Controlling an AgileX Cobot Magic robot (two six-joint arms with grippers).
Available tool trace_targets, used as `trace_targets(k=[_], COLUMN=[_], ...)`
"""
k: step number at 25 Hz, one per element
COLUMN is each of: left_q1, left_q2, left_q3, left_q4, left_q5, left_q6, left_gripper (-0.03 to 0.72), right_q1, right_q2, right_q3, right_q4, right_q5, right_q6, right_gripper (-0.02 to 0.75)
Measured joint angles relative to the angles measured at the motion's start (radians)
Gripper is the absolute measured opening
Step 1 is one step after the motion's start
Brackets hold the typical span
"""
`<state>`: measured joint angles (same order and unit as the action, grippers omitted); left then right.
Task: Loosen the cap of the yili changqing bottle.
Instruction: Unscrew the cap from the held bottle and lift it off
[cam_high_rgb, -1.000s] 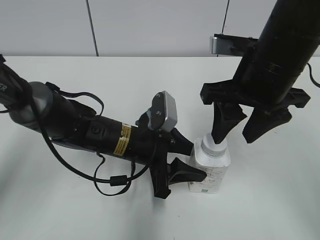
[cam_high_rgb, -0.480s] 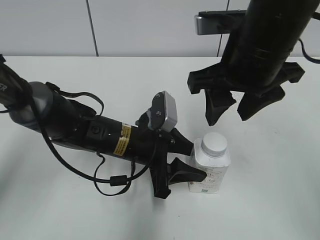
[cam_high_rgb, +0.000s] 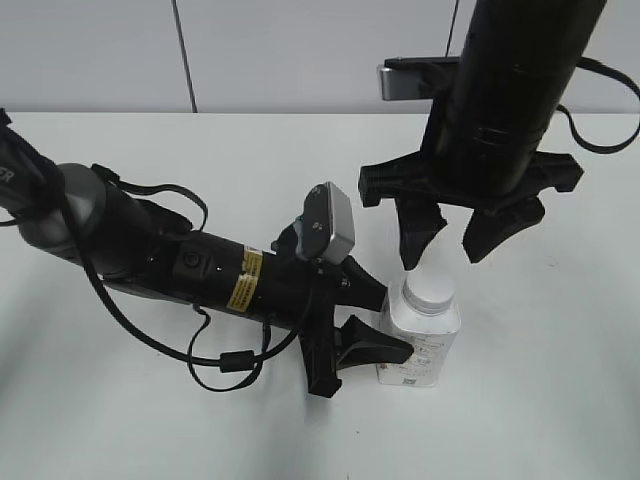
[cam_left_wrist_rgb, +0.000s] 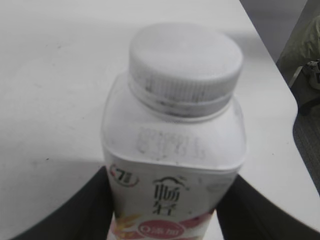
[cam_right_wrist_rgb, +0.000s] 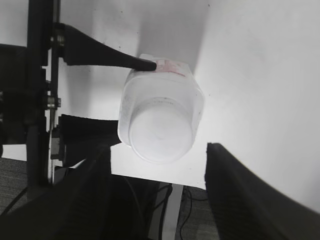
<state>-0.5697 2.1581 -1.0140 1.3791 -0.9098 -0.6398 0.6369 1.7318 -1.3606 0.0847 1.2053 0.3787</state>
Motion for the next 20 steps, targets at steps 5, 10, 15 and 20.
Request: trace_targets(k=[5,10,15,20], left_q1=[0.0,0.0,0.0,0.0], left_q2=[0.0,0.0,0.0,0.0], left_q3=[0.0,0.0,0.0,0.0], left_q4=[0.0,0.0,0.0,0.0], left_q5=[0.0,0.0,0.0,0.0], left_q6=[0.0,0.0,0.0,0.0], left_gripper=[0.387,0.387,0.387,0.387], right_q1=[-0.012,-0.017,-0.018,-0.025], right_q2=[0.017,0.026,0.026,0.035], right_q3=[0.009,0.061,0.067,0.067], right_q4=[0.044,0.054,0.047,0.046], right_q5=[-0.038,-0.079,-0.114,-0.125], right_q6=[0.002,0.002,0.003,0.004], right_gripper=[0.47,0.472,0.524,0.536])
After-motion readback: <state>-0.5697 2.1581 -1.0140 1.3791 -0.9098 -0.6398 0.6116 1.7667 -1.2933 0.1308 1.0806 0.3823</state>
